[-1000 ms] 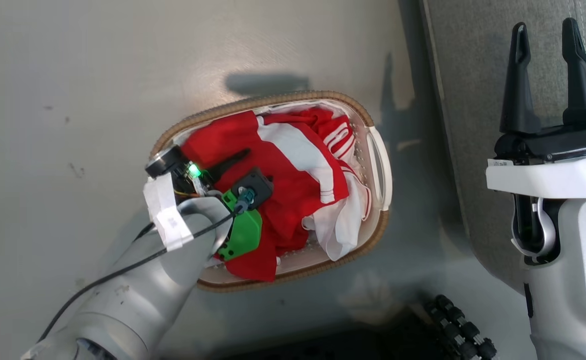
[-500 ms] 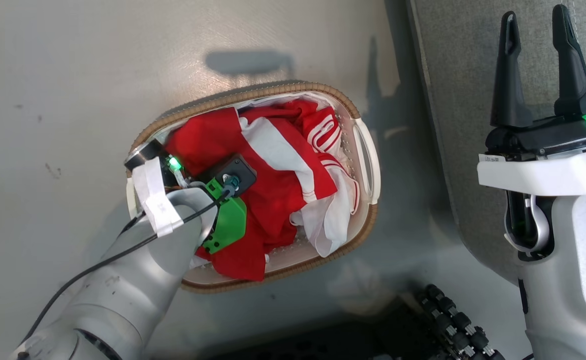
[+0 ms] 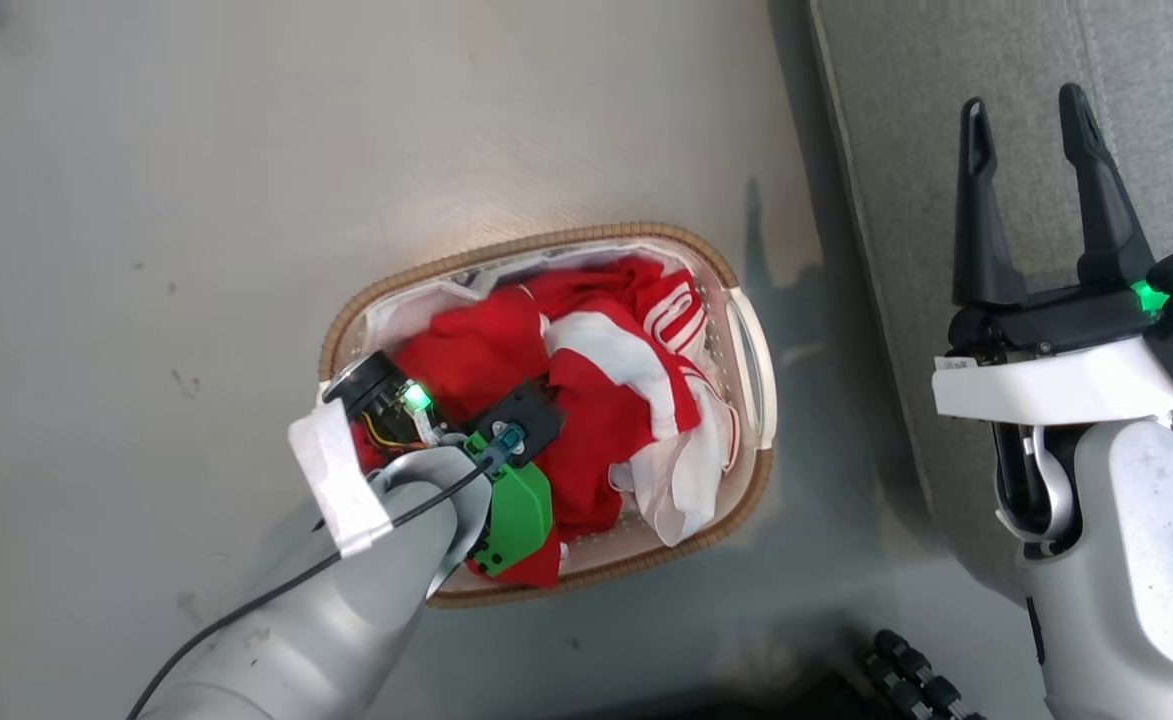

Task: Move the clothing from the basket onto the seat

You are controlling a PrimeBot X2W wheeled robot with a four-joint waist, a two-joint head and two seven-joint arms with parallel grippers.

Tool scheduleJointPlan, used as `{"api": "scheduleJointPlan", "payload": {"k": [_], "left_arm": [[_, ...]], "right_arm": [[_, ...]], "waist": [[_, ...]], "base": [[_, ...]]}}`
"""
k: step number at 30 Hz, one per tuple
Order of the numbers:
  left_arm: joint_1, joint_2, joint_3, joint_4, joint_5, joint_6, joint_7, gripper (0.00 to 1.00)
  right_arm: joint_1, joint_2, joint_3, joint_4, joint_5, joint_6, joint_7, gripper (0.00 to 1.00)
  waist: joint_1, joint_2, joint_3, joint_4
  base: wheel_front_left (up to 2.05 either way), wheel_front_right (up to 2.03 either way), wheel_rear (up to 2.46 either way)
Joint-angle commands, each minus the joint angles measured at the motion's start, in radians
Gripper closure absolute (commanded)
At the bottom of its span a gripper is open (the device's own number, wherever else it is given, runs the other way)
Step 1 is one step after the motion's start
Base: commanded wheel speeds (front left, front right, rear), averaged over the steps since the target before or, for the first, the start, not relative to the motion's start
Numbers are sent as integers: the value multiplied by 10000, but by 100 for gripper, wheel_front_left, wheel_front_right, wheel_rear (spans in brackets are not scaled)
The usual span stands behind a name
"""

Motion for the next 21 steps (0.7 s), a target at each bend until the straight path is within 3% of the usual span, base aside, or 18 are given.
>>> {"api": "scheduleJointPlan", "payload": {"k": [1,13,21], "left_arm": [[361,273,152,-333,-71,88,-18,100],[1966,1505,1327,-3547,-7,484,-21,100],[2125,2425,1741,-5024,426,410,-22,100]], "right_arm": [[264,-40,-3,73,-73,-3,-23,0],[1383,-41,-44,568,-452,-3,-25,0],[2116,-40,4,872,-582,-3,-25,0]], "waist": [[0,115,-819,364],[0,115,-2955,901],[0,115,-4395,1112]], "base": [[0,0,0],[0,0,0],[0,0,0]]}}
